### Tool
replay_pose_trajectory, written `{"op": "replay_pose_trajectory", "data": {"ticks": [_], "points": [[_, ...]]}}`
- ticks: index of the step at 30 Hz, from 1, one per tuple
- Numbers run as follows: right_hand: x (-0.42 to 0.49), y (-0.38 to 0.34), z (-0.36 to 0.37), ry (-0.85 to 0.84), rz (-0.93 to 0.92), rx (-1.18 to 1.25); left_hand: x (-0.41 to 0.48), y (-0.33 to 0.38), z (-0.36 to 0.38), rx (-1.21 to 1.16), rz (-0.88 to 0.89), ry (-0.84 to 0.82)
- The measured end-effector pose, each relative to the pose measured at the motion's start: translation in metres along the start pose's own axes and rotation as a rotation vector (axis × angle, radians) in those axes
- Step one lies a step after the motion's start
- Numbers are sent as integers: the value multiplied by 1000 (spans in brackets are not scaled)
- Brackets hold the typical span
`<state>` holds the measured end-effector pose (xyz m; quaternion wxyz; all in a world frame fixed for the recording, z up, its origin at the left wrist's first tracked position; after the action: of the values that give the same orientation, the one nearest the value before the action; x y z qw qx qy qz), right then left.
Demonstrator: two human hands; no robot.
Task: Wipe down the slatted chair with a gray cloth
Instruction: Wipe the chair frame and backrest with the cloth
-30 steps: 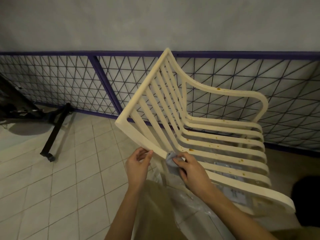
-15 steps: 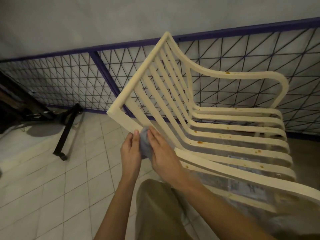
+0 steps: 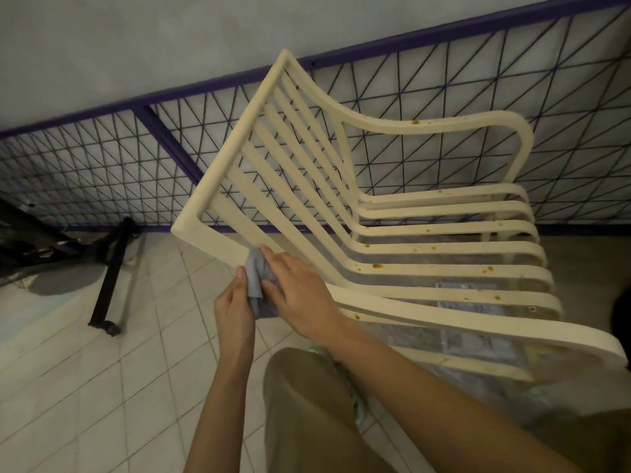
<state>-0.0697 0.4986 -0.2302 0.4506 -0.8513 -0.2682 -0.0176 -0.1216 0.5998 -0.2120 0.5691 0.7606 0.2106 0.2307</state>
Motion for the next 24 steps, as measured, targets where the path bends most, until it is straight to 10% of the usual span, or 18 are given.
{"op": "replay_pose_trajectory", "data": {"ticks": [12, 24], "points": [[-54, 70, -48, -76, 174, -330, -38, -31, 14, 90, -179, -235], [-18, 36, -81, -100, 202, 194, -19, -8, 3, 72, 83, 31]]}}
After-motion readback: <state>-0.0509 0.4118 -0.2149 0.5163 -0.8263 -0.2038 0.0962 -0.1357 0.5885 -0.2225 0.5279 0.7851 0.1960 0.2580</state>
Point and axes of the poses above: each hand's wrist, its own x-axis towards the middle knuckle, its own z-axis out of the palm, y = z × x, the point moved 4 cm from there along x, towards the middle knuckle, and after that the axes turned 5 degrees about z, right-handed, at the moved point
